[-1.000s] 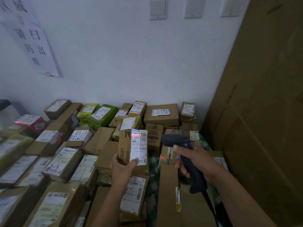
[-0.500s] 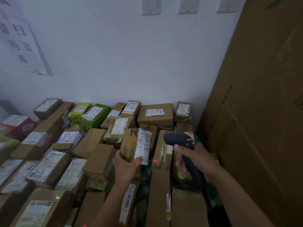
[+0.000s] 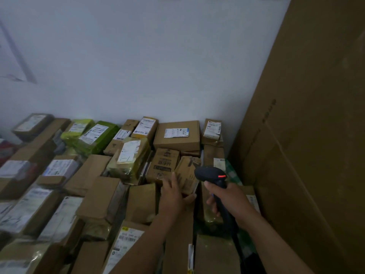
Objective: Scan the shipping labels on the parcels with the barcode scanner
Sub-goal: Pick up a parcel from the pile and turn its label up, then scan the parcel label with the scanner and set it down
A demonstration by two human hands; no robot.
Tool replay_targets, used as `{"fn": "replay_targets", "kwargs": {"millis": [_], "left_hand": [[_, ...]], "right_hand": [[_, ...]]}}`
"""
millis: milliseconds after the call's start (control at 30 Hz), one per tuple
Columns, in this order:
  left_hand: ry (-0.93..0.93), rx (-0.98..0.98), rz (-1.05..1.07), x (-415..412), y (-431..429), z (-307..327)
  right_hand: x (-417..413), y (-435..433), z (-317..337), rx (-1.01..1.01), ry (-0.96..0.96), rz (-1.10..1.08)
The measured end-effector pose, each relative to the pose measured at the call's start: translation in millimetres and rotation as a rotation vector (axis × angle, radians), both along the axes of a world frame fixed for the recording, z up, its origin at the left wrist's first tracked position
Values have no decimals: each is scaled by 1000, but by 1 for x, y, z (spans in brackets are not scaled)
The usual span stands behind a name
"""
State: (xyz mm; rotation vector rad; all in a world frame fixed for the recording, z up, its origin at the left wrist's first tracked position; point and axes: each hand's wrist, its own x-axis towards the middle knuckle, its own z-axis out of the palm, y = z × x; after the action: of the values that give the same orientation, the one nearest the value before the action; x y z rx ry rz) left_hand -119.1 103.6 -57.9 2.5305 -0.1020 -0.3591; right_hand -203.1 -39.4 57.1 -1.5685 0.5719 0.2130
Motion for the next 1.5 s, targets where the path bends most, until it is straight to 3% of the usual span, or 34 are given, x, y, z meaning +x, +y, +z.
{"fn": "replay_targets", "kwargs": {"millis": [133, 200, 300, 433, 633, 800, 1233, 1400, 1500], "left_hand": [[-80, -66, 84, -4, 31, 5], [-114, 5, 138, -2, 56, 5], [50, 175, 186, 4, 95, -1], [312, 180, 206, -4, 120, -16], [336, 366, 208, 3, 111, -22], [395, 397, 295, 22, 93, -36], [331, 136, 477, 23, 97, -23], [251, -77, 413, 16, 112, 12], [165, -362, 327, 8, 120, 36]], "right_hand": [[8, 15, -8, -8, 5, 65], [11, 25, -11, -22, 13, 106], [15, 40, -14, -14, 25, 156], [21, 55, -23, -7, 34, 195], [32, 63, -41, 1, 69, 211], [40, 61, -53, -17, 76, 204], [41, 56, -48, 1, 23, 174], [35, 54, -37, 45, -35, 172], [31, 56, -34, 133, -57, 105]]}}
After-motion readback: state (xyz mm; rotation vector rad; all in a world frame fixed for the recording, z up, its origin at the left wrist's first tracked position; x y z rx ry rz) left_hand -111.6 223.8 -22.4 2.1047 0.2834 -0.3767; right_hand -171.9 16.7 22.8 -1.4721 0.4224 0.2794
